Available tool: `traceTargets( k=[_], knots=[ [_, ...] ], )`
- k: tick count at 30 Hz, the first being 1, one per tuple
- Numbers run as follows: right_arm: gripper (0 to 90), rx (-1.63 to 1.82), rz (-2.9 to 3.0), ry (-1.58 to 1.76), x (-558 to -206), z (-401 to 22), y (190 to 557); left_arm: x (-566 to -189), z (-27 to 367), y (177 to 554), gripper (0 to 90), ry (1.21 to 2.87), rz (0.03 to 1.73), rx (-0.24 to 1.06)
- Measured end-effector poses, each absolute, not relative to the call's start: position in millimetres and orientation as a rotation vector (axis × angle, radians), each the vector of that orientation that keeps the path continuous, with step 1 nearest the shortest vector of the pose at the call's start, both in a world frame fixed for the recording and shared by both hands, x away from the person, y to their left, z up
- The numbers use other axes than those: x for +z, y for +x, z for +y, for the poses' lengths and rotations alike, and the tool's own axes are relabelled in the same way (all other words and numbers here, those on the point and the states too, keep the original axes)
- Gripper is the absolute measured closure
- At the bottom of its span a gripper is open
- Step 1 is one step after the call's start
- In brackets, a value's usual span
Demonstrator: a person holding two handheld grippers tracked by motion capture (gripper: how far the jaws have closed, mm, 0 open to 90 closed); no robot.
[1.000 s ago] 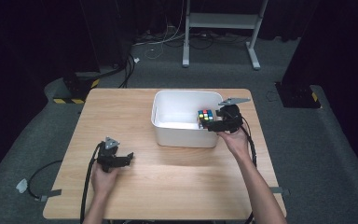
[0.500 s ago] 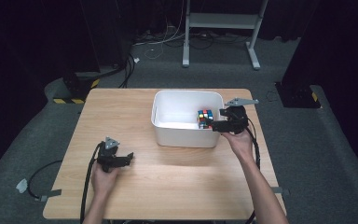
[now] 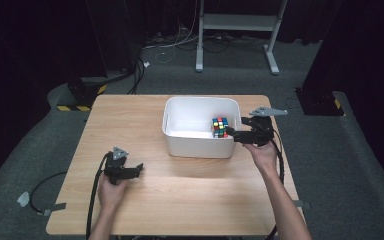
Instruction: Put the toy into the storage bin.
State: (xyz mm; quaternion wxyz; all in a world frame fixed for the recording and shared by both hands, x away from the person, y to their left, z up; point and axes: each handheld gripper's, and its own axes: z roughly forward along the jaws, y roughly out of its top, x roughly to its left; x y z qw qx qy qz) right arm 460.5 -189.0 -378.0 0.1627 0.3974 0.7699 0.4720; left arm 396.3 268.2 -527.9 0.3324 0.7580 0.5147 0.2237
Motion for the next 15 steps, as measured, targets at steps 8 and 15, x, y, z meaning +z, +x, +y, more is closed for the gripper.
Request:
traceTargets(
  k=[8,15],
  knots=[
    [22.2,1.374,2.168,1.146,-381.7,-201.9,451.0,-527.9,268.2,396.3,15.2,1.980,1.345,0.585],
    [23.0,1.381,2.149,1.150,-383.9,-211.2,443.1,-527.9,268.1,396.2,15.2,1.979,1.346,0.584]
  ],
)
